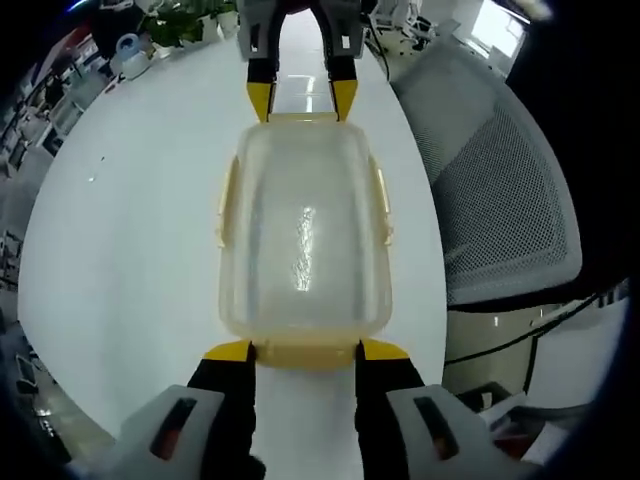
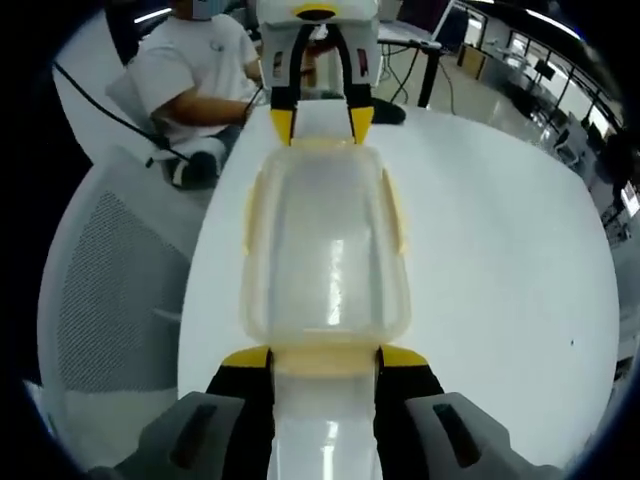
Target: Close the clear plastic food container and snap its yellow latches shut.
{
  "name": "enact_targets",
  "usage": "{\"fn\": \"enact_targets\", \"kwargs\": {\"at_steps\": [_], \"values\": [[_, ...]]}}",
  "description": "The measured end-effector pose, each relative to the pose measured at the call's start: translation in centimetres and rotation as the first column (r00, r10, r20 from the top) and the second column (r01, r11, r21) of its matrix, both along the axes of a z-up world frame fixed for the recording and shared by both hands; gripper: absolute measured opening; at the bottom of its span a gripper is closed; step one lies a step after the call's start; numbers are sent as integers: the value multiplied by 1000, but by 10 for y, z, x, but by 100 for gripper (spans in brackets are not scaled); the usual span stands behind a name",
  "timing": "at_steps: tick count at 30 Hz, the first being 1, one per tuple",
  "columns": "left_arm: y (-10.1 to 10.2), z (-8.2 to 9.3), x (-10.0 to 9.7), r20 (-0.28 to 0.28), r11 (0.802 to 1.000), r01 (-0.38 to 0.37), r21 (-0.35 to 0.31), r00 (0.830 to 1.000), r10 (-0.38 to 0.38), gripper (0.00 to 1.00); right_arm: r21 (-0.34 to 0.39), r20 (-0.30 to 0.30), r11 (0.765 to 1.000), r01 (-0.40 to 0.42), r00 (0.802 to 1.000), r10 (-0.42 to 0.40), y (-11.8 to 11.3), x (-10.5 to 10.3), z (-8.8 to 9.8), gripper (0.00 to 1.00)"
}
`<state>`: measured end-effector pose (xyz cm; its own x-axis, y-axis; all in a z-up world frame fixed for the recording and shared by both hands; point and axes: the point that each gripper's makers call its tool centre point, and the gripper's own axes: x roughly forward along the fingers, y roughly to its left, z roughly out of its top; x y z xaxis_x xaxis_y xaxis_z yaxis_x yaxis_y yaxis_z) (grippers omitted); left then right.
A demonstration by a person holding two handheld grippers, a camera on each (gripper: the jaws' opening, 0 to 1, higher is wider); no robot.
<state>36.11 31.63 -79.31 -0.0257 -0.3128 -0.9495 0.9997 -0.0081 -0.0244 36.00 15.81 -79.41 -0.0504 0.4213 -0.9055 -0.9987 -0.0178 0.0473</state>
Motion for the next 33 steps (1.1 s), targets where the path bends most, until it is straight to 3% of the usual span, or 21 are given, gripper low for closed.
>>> {"fn": "enact_targets", "kwargs": {"at_steps": [19,33], "values": [[-10,9,6,10,1000,18,15,1000,-18,37,-7,5,1000,1,1000,-1,-10,8,11,37],[-31,10,8,2,1000,16,6,1000,-16,37,-21,-3,1000,4,1000,-4,-31,7,13,37]]}}
